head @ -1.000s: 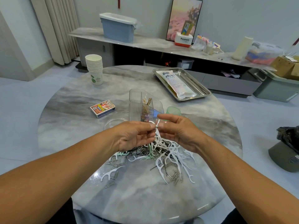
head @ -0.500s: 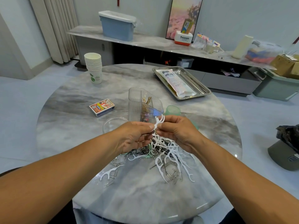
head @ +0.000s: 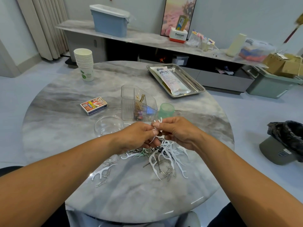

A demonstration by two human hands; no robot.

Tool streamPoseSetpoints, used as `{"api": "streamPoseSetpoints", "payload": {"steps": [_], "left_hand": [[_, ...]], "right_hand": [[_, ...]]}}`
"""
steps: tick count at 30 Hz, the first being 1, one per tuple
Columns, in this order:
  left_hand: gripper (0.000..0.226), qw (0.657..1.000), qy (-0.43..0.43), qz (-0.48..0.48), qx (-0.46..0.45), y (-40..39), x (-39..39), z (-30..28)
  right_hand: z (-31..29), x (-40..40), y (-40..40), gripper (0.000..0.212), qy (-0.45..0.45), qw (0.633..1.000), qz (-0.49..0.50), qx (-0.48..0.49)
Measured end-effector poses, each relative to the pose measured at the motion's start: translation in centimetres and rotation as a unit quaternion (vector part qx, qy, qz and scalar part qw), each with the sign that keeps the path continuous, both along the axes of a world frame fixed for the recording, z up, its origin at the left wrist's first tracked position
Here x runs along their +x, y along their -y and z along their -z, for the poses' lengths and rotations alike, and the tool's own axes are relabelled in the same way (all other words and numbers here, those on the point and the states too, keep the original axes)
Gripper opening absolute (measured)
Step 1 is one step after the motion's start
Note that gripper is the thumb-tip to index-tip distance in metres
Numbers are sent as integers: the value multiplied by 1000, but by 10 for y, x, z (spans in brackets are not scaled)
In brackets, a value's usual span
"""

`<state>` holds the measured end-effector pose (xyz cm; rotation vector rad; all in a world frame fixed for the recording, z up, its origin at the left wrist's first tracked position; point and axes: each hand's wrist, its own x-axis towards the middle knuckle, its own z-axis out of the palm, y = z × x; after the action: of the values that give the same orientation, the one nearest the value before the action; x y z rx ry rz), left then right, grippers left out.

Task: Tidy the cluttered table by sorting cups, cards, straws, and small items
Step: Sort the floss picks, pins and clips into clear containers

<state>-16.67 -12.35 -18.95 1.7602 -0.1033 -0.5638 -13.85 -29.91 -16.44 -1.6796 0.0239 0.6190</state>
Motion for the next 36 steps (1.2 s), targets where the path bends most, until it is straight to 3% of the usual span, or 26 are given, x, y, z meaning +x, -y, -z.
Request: {"api": "streamPoseSetpoints", "payload": {"steps": [2,4,6,8,12,18,27,36], "left_hand": [[24,999,-32,-24,-16,6,-1,1],[27,994,-89,-61,-23,10,0,2],[30,986,-137,-95,-6,14,-2,3],[31,979,-163,-120,2,17,-3,3],[31,972,-188,-138,-14,23,-5,2],[28,973,-183,-140,0,27,-5,6],[26,970,-176,-160,-45,18,-2,9],[21,967,-170,-168,-83,15,-1,4]], "right_hand": [[-4,-1,9,25,-27,999,9,-23],[-6,-1,22,33,8,989,12,-149],[-3,-2,35,32,98,921,-40,-374],[2,-8,40,34,116,842,-101,-518],[20,-20,31,39,104,800,-133,-575],[27,-16,30,22,94,827,-100,-545],[-11,1,57,20,22,927,-21,-373],[-26,2,58,14,4,966,47,-255]]}}
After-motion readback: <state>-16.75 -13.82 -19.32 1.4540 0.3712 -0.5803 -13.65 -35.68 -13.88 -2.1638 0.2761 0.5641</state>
